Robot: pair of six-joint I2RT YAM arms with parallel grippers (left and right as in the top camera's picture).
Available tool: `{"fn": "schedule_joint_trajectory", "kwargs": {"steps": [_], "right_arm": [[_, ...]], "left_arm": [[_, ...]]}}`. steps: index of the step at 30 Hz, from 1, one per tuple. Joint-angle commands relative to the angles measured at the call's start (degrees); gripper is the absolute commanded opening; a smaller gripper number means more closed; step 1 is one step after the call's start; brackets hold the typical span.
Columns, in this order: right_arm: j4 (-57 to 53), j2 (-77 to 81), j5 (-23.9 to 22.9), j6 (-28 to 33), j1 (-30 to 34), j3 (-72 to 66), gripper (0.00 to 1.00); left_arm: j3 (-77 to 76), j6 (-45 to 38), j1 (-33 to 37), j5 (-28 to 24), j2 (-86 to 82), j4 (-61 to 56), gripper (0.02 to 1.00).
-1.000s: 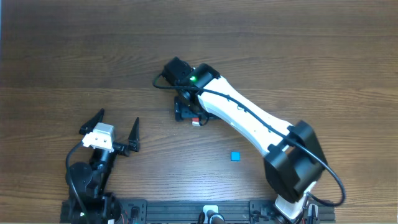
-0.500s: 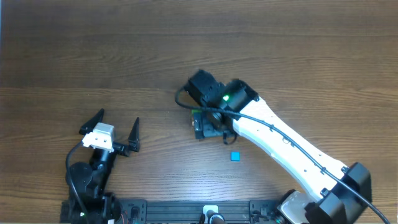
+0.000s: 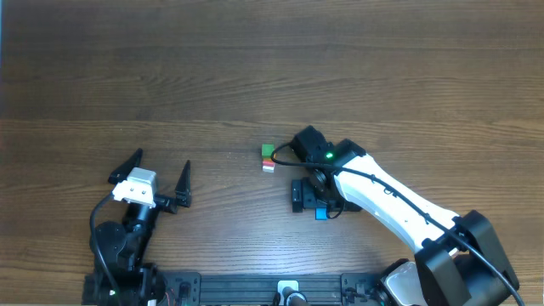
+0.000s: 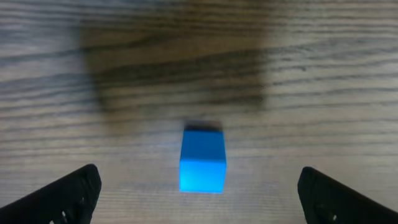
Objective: Stack Cubes
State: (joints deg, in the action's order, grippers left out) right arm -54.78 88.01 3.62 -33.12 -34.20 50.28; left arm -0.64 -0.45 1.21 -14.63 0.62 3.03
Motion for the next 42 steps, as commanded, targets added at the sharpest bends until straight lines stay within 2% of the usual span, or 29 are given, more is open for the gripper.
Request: {"fn": "schedule_joint_trajectory", "kwargs": {"steps": [1,7,15,27,31,37,42], "right_arm": [[3.93,-1.16,2.60,2.14,0.52,-3.65,0.991],[6.21,-1.16,2.51,3.08,0.52,-5.81,0.991],[7.21,-1.16,2.34,2.69,0.50,-8.04,0.925],[8.96,-1.16,2.05,1.75,-0.83,-8.15,0.676],[8.74,-1.16,-0.17,-0.46,-1.75,-8.15,0.619],[8.76,-1.16,-3.30,-2.86,-3.58,-8.15,0.595],[8.79,-1.16,-4.13,-3.08,-3.78,-8.15,0.478]], "left_arm": [[0.31,-0.63,0.24,-0.57,-0.39,0.00,1.000],[0.31,-0.63,0.24,-0.57,-0.39,0.00,0.998],[0.31,-0.63,0.24,-0.57,-0.39,0.02,1.000],[0.31,-0.63,0.24,-0.55,-0.39,0.00,0.998],[0.31,-0.63,0.24,-0.57,-0.39,0.00,1.000],[0.31,-0.63,0.24,-0.55,-0.39,0.00,0.998],[0.31,-0.63,0.24,-0.57,-0.39,0.00,0.998]]}}
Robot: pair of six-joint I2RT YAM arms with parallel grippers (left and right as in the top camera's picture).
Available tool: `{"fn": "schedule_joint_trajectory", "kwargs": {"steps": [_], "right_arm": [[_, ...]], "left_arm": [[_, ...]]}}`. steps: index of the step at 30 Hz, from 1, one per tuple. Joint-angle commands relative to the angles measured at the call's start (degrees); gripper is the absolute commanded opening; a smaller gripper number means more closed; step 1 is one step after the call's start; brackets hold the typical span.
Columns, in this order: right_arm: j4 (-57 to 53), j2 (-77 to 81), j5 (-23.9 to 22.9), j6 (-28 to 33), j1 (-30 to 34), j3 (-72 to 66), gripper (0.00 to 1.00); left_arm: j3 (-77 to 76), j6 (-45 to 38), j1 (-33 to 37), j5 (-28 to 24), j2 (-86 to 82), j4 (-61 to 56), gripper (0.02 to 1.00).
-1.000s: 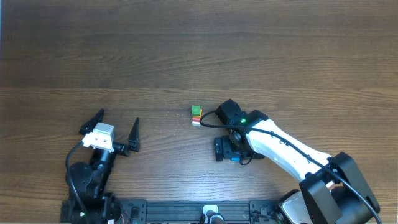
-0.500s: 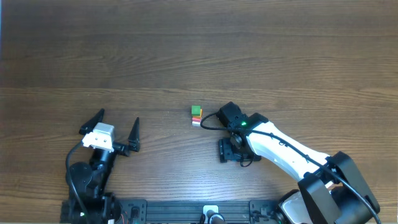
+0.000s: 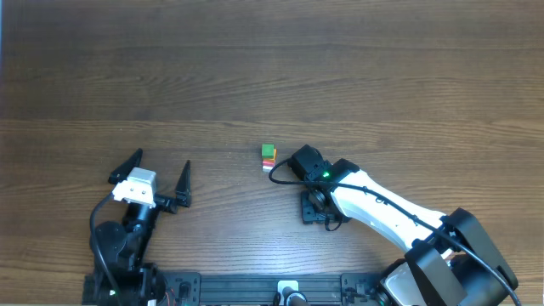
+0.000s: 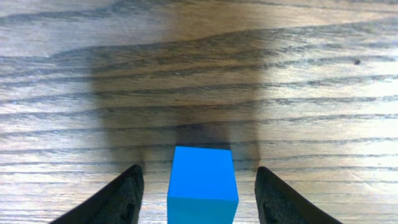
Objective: Stack Cubes
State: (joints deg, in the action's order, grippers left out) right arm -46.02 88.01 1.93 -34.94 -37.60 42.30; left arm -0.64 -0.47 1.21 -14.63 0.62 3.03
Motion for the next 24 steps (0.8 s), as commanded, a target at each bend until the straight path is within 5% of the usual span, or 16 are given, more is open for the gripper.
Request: {"fn": "schedule_joint_trajectory", "kwargs": {"steps": [1,24], "right_arm": [[0.02,-1.16,-2.47,-1.27,-0.37,-0.17,0.443],[1.42,-1.18,-2.86,-1.44,-0.37,0.83,0.084]], "left_arm": [[0.31,-0.61,0.24,-0.55,-0.39,0.00,0.998],[0.31,-0.61,0.24,-0.55,-0.39,0.02,1.000]]}}
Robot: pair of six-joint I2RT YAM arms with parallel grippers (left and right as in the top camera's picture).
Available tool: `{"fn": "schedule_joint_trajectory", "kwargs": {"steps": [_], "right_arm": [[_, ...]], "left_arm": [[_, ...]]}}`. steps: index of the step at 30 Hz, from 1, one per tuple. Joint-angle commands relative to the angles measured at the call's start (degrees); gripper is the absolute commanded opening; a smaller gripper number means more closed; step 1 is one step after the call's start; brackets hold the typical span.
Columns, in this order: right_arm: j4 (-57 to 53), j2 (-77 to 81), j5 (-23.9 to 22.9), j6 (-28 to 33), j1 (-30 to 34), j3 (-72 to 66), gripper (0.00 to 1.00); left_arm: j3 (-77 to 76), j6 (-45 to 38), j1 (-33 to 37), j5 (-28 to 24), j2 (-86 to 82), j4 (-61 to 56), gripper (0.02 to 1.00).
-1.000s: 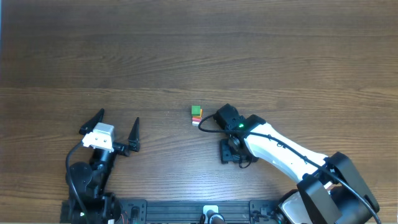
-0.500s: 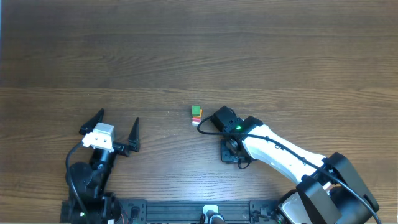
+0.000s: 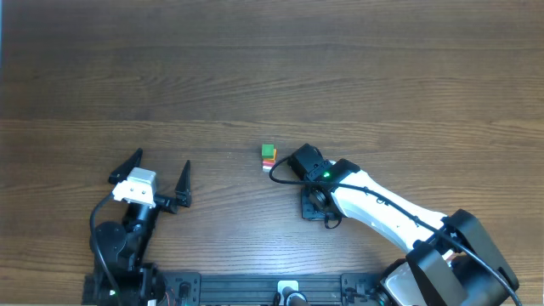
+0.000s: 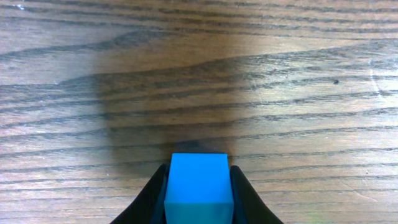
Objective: Stack Cubes
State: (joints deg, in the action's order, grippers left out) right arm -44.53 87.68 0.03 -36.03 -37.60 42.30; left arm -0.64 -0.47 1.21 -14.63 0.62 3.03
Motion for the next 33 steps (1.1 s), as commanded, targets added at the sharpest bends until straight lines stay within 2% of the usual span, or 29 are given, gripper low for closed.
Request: {"fn": "schedule_joint_trajectory", "kwargs": {"steps": [1,11,20,33], "right_arm": [[-0.39,-0.85,-0.96,-0.33,-0.37,1.42,0.073],[-12.66,-1.16,-2.58,0.98,-0.35,18.16,0.003],[-25.07,3.76,-2.93,-0.15,-0.81,38.27,0.012],[-31.45,19.32,-2.21,-4.46,-4.50,57.96,0.012]], "left_arm": [[0.31,-0.61,0.24,-0.57,-0.39,0.00,1.000],[0.31,-0.61,0.24,-0.57,-0.39,0.00,1.000],[0.31,-0.61,0.24,-0.57,-0.39,0.00,1.000],[0.31,-0.61,0.24,-0.57,-0.39,0.00,0.998]]}}
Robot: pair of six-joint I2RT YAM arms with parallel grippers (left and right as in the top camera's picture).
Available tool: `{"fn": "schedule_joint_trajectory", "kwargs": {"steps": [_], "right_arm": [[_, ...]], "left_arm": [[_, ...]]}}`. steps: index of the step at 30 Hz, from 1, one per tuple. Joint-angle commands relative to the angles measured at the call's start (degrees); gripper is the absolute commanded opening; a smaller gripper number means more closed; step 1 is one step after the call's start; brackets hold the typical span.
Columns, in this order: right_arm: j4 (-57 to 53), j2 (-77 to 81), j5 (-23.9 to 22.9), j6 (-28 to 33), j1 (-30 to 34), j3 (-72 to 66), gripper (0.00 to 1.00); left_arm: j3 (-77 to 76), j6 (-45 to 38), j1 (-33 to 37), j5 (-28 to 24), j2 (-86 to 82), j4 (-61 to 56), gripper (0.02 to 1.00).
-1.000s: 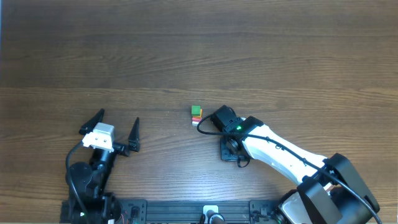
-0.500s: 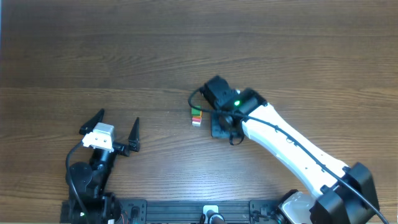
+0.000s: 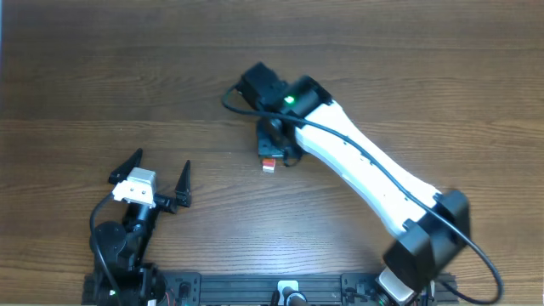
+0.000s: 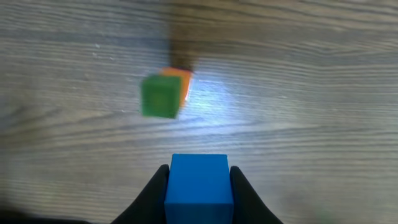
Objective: Stack Cubes
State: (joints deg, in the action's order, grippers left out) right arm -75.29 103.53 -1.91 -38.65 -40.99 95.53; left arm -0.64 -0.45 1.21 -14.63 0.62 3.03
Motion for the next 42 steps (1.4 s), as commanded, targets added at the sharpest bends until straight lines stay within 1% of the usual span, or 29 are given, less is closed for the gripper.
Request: {"fn": "schedule_joint_trajectory", "kwargs": {"steps": [1,10,22,42], "right_arm": [[-0.76,4.44,-0.13,-1.90,-1.38,5.64,0.009],[-1.22,8.28,0.61,-2.95,-2.56,7.06,0.009],[-0.31,10.05,0.52,-2.89,-2.05,7.06,0.009],[1.18,10.08,-1.66,-2.43,-1.20,7.02,0.012]], "left_arm": [[0.31,-0.63,0.24,-0.57,-0.39,0.02,1.000],[0.31,-0.63,0.24,-0.55,-0.39,0.00,0.998],[0.31,-0.63,0.24,-0.55,-0.39,0.02,1.000],[0.31,-0.63,0.24,-0.57,-0.39,0.00,1.000]]}}
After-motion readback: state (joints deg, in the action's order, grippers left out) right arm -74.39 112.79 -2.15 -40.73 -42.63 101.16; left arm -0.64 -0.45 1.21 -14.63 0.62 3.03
